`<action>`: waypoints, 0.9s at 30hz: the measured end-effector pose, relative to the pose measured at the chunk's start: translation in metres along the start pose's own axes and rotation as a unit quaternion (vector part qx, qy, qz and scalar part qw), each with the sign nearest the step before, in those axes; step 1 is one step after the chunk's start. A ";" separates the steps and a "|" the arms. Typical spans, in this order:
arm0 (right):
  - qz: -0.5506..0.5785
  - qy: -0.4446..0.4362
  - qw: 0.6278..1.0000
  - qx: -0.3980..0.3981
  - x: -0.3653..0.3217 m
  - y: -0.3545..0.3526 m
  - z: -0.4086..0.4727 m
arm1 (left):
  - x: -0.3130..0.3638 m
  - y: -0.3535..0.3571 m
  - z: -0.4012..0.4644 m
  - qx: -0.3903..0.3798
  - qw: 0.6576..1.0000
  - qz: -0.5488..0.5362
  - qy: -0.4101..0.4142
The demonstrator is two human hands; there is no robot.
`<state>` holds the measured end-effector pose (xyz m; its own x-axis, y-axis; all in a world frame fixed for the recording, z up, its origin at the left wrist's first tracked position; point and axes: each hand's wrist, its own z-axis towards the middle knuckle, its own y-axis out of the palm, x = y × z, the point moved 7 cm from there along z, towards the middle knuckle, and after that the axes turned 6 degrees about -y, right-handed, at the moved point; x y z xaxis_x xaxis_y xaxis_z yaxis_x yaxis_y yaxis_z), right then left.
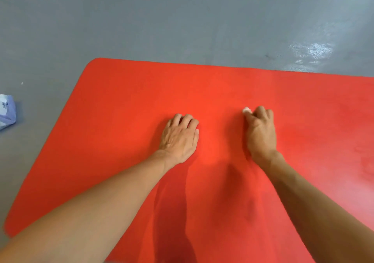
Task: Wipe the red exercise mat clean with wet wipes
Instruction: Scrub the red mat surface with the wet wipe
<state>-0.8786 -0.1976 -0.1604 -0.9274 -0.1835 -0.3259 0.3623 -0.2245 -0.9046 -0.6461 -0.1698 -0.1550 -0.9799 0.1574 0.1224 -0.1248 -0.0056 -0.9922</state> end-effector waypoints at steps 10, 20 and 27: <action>0.006 -0.033 0.999 -0.011 -0.025 0.005 -0.005 | 0.019 0.021 0.047 0.025 1.000 -0.014 -0.005; 0.092 -0.088 0.991 -0.033 -0.087 0.023 0.019 | 0.018 0.026 0.048 0.028 0.999 -0.017 -0.008; 0.004 0.186 0.979 0.082 0.038 0.004 0.069 | 0.019 0.025 0.048 0.028 0.999 -0.011 -0.021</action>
<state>-0.9063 -0.2710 -0.1571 -0.8830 0.1679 -0.4383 0.3519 -0.3812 -0.8549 -0.6754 -0.2147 -0.1759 -0.9825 0.1160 0.1455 -0.1529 -0.0576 -0.9866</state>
